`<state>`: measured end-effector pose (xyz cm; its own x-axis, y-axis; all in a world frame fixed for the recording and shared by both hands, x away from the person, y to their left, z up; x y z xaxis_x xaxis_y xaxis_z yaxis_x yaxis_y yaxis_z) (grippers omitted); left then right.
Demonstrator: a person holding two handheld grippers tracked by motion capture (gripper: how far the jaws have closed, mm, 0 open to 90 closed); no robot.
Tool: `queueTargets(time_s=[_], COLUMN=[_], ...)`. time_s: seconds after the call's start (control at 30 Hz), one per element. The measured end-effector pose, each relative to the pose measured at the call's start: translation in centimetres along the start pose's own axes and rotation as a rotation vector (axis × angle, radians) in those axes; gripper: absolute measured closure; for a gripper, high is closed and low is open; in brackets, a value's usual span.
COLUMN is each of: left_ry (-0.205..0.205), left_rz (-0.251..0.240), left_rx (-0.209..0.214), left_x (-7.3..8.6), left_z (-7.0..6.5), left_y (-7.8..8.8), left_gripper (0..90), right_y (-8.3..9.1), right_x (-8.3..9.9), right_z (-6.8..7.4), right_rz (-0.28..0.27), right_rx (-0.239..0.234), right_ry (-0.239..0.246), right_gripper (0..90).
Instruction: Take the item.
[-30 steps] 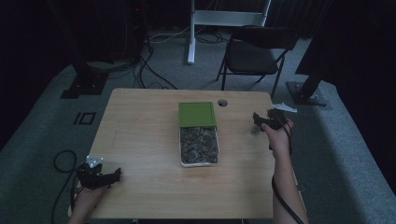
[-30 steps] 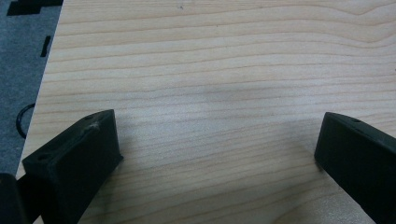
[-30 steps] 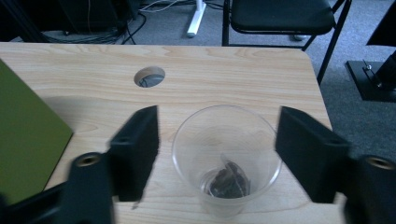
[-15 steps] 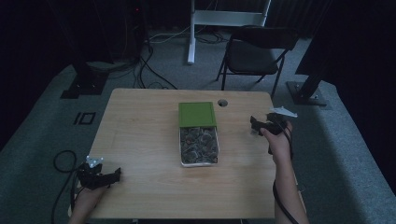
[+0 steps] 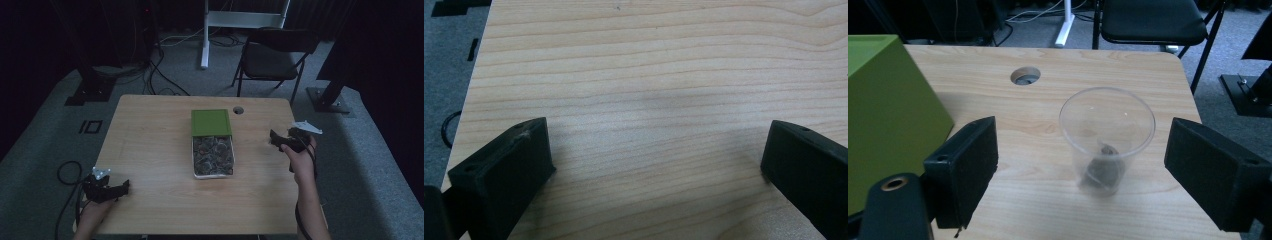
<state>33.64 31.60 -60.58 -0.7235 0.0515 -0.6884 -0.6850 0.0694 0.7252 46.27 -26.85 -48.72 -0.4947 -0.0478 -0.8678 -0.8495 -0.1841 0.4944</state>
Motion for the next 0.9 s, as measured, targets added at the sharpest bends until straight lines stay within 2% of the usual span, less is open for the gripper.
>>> queueTargets(time_s=[0.4,0.5,0.9], left_ry=[0.0,0.0,0.0], left_rz=[0.0,0.0,0.0], left_rx=[0.0,0.0,0.0], left_x=[0.0,0.0,0.0], left_z=[0.0,0.0,0.0], left_y=[0.0,0.0,0.0], left_gripper=[0.5,0.5,0.5], right_y=[1.3,1.4,1.6], right_x=[2.5,3.1,5.7], right_z=[-0.1,-0.1,0.3], right_rz=[0.01,0.02,0.048], right_rx=[-0.016,-0.008,-0.037], right_ry=[0.001,0.001,-0.002], right_gripper=[14.0,14.0,14.0])
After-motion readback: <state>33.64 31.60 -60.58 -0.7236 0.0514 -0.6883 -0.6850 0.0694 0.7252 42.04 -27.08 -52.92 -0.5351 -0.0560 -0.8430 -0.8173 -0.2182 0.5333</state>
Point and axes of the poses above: each handheld gripper's, and its own axes: y roughly backward along the jaws, x roughly out of its underside, z roughly to its left, the point moved 8 cm from there along -y, roughly forward along the jaws, and after that the axes turned 2 degrees about y, right-handed, at the moved point
